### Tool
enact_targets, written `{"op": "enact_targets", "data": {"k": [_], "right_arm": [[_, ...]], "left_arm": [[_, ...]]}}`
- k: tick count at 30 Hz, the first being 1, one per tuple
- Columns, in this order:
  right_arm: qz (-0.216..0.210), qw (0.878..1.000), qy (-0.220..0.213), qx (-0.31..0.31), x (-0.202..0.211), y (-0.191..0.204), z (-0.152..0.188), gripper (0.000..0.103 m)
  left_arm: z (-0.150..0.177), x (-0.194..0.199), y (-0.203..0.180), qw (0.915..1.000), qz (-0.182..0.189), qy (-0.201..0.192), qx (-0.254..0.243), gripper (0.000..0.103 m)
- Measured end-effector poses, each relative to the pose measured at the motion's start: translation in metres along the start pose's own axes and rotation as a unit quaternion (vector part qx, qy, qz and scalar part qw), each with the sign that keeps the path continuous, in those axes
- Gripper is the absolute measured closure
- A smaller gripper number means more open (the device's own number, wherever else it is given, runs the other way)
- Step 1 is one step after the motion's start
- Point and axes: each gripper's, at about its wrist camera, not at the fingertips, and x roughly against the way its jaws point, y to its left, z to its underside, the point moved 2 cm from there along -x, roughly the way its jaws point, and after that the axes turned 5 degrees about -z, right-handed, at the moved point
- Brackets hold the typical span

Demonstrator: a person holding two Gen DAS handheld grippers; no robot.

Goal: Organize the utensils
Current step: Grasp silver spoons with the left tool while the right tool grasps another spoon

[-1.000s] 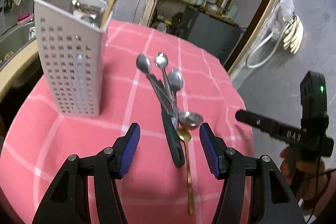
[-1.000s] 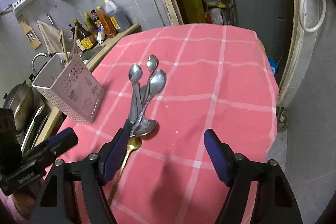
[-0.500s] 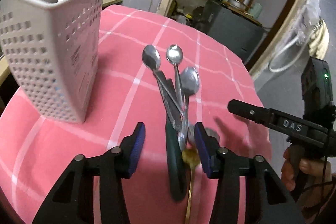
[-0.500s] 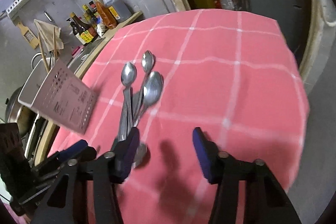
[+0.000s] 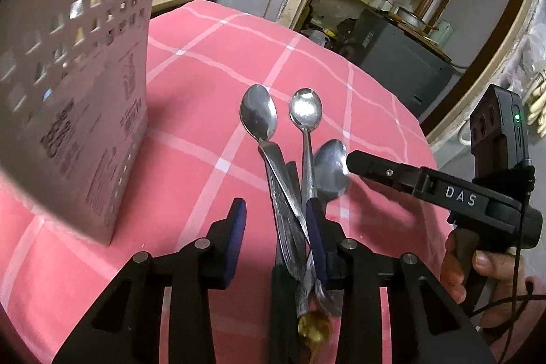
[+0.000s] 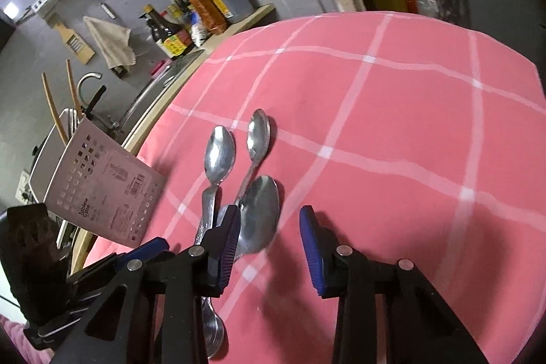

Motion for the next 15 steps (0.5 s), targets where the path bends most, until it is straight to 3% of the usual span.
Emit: {"op": "enact_targets", "data": {"k": [4, 12, 15], "right_arm": [[-0.011, 1.0, 0.011, 0.011, -0.011, -0.004, -0.008, 0.069], [-0.032, 0.999, 0.029, 0.005, -0.018, -0.017, -0.013, 0.091], [-0.058, 0.998, 0.032, -0.01, -0.019, -0.022, -0.014, 0.097]], "left_arm": [[-0.006, -0.009, -0.003, 1.0, -0.003, 0.006, 0.006, 0.072], [-0.013, -0.018, -0.003, 0.9998, 0.003, 0.017, 0.012, 0.072], [-0.015, -0.023, -0.002, 0.9995, 0.01, 0.029, 0.013, 0.076]]}}
